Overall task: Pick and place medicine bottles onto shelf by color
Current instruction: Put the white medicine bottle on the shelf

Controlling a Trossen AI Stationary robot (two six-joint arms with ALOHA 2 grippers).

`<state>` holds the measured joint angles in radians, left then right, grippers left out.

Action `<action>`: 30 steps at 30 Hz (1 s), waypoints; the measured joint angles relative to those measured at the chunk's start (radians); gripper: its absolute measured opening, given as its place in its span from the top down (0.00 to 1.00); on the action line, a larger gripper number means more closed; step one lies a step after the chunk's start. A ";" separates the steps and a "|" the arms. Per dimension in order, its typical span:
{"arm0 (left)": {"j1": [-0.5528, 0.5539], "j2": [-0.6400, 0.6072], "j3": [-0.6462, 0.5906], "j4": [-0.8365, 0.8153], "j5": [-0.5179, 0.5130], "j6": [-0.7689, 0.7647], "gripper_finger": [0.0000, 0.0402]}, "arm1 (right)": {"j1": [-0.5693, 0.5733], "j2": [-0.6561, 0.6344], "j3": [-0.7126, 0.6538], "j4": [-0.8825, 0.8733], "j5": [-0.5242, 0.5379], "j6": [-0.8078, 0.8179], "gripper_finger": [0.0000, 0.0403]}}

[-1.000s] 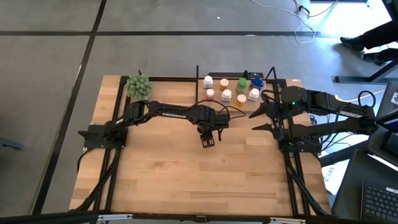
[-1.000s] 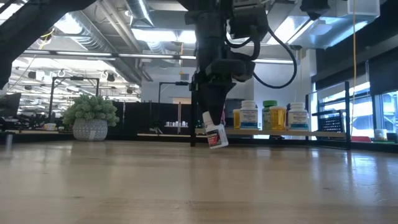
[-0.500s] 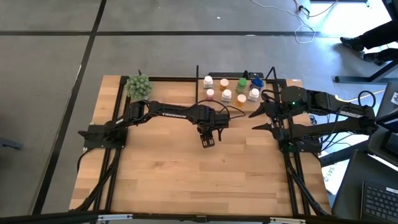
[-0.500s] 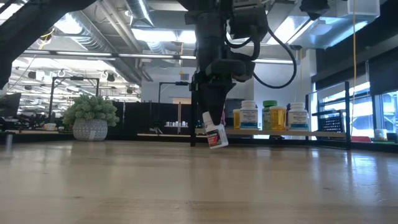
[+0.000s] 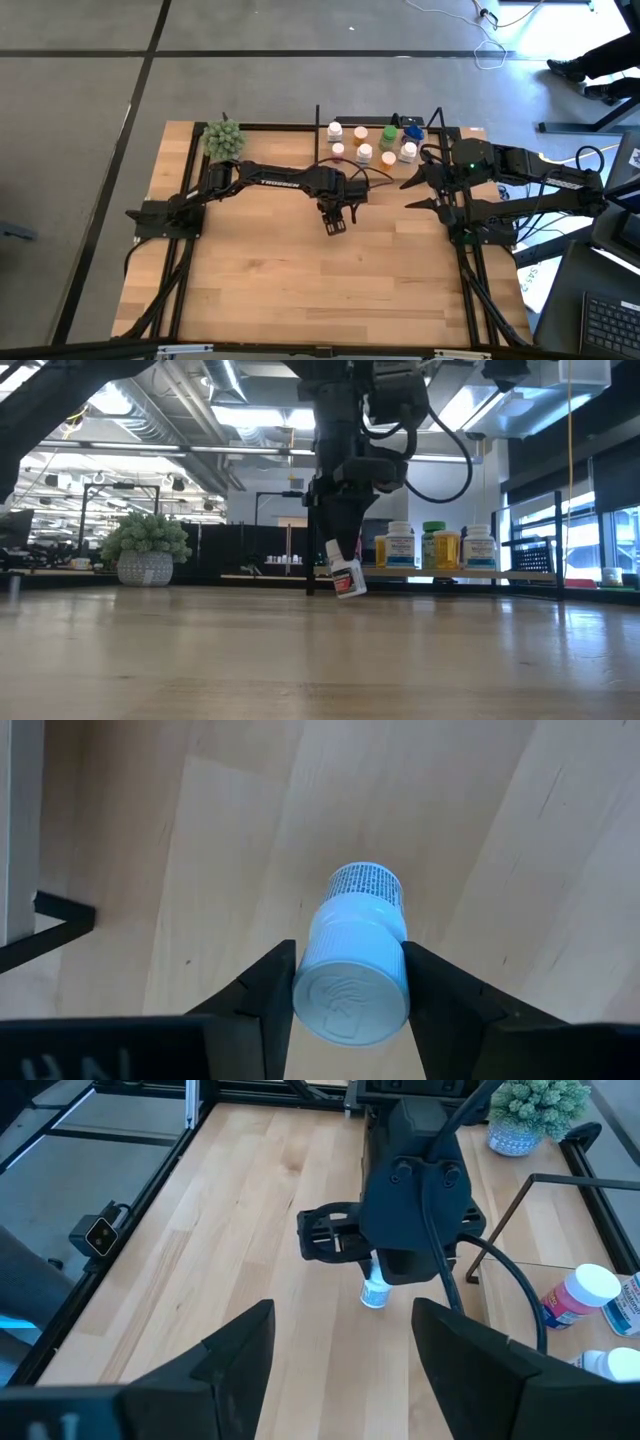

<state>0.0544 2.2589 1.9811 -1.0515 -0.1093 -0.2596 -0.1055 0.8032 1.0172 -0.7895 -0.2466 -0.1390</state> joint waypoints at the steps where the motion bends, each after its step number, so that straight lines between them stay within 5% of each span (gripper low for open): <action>1: 0.000 0.000 0.000 0.000 0.000 0.000 0.63 | 0.000 0.000 0.000 0.000 0.000 0.000 0.41; 11: 0.000 0.000 0.000 0.016 0.063 0.000 0.60 | 0.000 0.000 0.000 0.000 0.000 0.000 0.41; 30: -0.007 0.000 0.000 0.016 0.020 0.000 0.49 | 0.000 0.000 0.000 0.000 0.000 0.000 0.41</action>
<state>0.0471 2.2585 1.9812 -1.0355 -0.0892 -0.2596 -0.1055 0.8028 1.0172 -0.7894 -0.2470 -0.1390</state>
